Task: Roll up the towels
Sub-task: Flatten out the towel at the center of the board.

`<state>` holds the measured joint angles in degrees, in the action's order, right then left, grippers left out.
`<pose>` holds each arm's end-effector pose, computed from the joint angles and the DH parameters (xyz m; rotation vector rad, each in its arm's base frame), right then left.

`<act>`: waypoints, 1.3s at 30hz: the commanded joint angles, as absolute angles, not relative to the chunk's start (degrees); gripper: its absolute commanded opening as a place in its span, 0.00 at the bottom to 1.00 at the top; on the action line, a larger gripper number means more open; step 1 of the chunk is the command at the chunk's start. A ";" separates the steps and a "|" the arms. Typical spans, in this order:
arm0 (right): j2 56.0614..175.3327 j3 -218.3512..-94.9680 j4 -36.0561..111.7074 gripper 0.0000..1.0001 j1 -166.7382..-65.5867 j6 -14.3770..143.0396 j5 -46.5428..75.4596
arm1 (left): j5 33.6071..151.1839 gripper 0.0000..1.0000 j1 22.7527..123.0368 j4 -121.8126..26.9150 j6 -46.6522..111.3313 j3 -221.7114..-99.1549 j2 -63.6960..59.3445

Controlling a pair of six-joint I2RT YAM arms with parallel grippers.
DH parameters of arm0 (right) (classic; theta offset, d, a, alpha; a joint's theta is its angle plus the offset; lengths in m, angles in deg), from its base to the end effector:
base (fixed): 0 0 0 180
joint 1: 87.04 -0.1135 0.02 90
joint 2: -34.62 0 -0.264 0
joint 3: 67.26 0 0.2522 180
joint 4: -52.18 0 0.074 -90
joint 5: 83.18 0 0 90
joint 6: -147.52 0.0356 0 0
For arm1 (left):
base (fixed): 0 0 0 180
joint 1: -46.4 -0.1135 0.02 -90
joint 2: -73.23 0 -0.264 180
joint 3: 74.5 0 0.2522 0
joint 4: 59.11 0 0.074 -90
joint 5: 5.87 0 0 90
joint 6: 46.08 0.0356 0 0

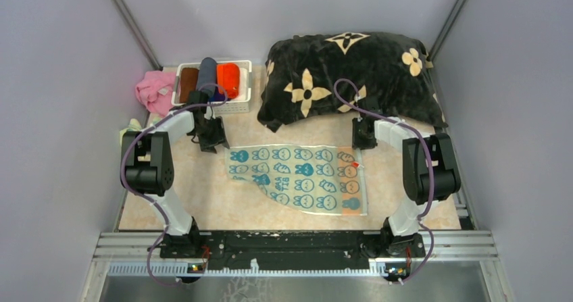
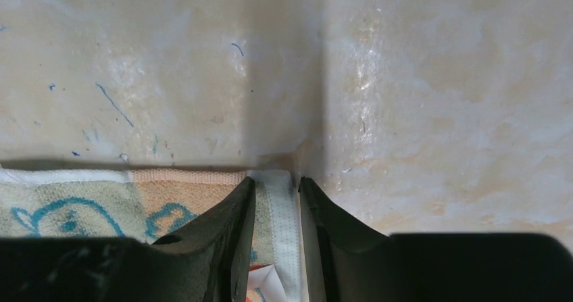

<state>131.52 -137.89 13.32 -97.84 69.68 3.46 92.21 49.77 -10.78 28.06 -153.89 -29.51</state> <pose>0.3186 0.0587 0.1646 0.0496 2.7041 0.0410 0.3432 -0.0252 0.1673 -0.2765 2.8240 -0.2740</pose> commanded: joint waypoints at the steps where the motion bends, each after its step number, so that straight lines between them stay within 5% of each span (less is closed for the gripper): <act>1: 133.59 -137.33 12.88 0.30 -98.10 69.82 2.15 | 93.19 0.58 49.45 -10.64 28.91 -154.89 -30.81; 7: 136.13 -137.24 11.77 0.20 -98.24 70.00 0.62 | 93.10 0.56 49.43 -10.44 29.01 -155.19 -30.91; 11: 136.71 -137.23 12.10 0.01 -98.44 69.70 0.33 | 93.27 0.54 49.56 -10.15 29.02 -156.06 -31.54; 39: 135.64 -137.10 13.79 0.00 -98.64 69.29 0.76 | 81.64 0.35 58.34 -5.53 29.54 -157.71 -42.35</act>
<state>132.74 -138.89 13.58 -98.13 69.64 1.04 81.94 57.84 -6.21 29.42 -159.81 -34.71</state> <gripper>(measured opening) 0.014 0.369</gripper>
